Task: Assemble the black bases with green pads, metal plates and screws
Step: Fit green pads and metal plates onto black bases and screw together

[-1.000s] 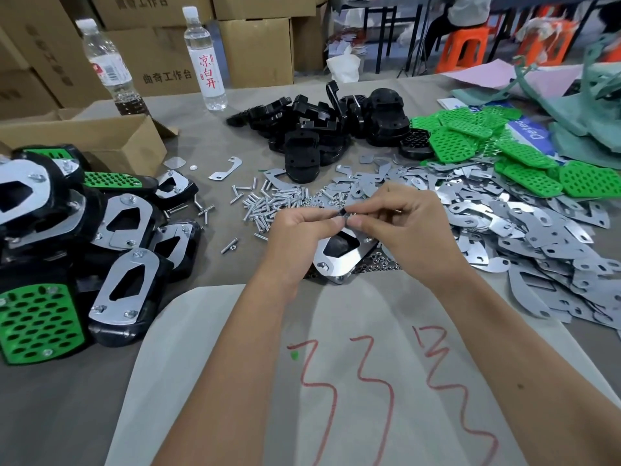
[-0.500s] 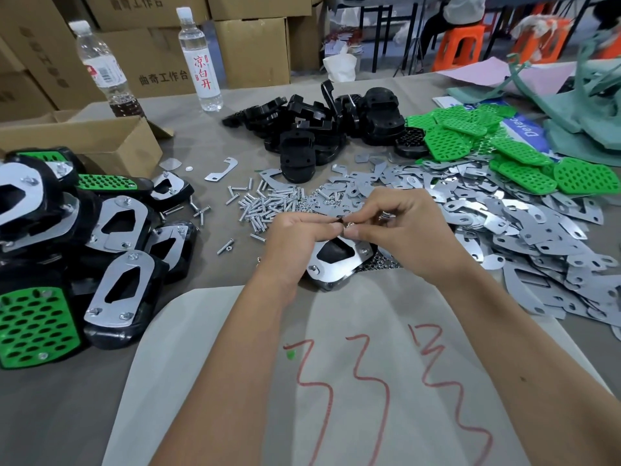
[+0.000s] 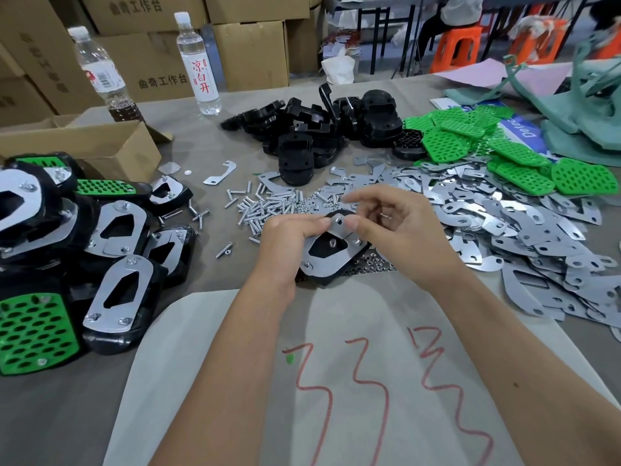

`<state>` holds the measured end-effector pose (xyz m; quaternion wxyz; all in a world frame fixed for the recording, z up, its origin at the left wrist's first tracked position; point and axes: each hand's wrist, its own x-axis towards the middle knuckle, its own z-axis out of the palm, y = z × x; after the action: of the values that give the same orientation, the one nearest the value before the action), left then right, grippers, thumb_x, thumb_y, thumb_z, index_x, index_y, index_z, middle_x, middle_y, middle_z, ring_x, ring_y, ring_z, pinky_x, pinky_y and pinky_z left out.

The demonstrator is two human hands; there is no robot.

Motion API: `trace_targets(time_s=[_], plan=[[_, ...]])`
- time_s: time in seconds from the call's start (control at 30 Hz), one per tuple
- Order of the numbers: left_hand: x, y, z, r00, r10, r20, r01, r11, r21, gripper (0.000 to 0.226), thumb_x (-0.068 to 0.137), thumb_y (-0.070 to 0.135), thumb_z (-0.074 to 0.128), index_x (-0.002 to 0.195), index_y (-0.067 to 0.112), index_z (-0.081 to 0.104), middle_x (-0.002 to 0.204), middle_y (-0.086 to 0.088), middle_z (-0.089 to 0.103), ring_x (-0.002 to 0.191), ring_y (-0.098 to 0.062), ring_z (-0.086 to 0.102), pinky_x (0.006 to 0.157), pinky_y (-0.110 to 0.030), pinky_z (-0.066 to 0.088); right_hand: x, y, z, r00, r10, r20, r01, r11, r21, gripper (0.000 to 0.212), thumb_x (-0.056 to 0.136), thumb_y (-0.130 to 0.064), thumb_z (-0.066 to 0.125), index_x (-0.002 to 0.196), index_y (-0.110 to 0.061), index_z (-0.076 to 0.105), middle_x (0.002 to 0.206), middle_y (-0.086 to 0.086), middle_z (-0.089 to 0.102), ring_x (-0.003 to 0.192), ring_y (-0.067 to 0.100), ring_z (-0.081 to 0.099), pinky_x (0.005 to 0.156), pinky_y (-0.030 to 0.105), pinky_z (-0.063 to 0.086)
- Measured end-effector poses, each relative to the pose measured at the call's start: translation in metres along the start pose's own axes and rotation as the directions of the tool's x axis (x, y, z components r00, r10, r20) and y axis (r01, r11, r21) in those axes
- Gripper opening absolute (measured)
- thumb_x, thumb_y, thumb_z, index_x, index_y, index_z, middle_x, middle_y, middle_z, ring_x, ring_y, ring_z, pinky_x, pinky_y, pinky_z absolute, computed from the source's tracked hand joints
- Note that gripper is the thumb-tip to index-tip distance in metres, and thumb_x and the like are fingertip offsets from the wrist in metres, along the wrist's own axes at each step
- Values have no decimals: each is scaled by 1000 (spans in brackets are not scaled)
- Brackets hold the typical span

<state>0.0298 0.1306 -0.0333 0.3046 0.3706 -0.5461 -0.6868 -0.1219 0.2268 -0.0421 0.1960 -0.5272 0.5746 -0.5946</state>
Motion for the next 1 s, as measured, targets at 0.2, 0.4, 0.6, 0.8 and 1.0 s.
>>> trace_targets(time_s=[0.2,0.4,0.6,0.8,1.0], plan=[[1,0,1,999,-1,-43,0,1000,-26,15,86,3,69,81,6,82,83,-16,79,69,-24,73,63,-27,57,0,-2,0,1000,22,13,-21,997,-72,16,97,-12,72,110,-15,80,89,8,67,81,28,59,73,37,47],[6,1,0,917,235,-322,-277,957,-90,20,94,5,70,93,22,80,90,3,81,85,-13,75,77,-31,61,1,0,-4,995,41,-91,-60,973,-221,11,95,-16,73,84,-19,72,76,-4,69,74,22,63,69,35,53],[12,1,-14,770,470,-432,-515,857,14,32,97,2,64,106,31,75,98,17,79,101,-3,74,85,-16,54,1,-3,-5,928,127,351,104,815,-569,9,83,-21,86,87,-28,81,86,-12,65,84,5,59,78,26,46],[19,-7,-16,780,368,-507,-442,896,-30,22,95,5,68,113,14,78,104,6,80,103,-12,74,96,-30,57,1,-8,-3,931,178,320,51,803,-593,10,83,-26,86,83,-24,77,88,-10,63,78,3,54,73,26,41],[21,-8,-14,778,400,-485,-459,888,-5,24,95,7,68,97,30,77,97,12,80,98,-7,73,88,-22,53,-14,-46,16,826,148,543,60,936,-346,30,70,-40,95,87,-27,74,91,-11,62,88,13,62,81,35,54]])
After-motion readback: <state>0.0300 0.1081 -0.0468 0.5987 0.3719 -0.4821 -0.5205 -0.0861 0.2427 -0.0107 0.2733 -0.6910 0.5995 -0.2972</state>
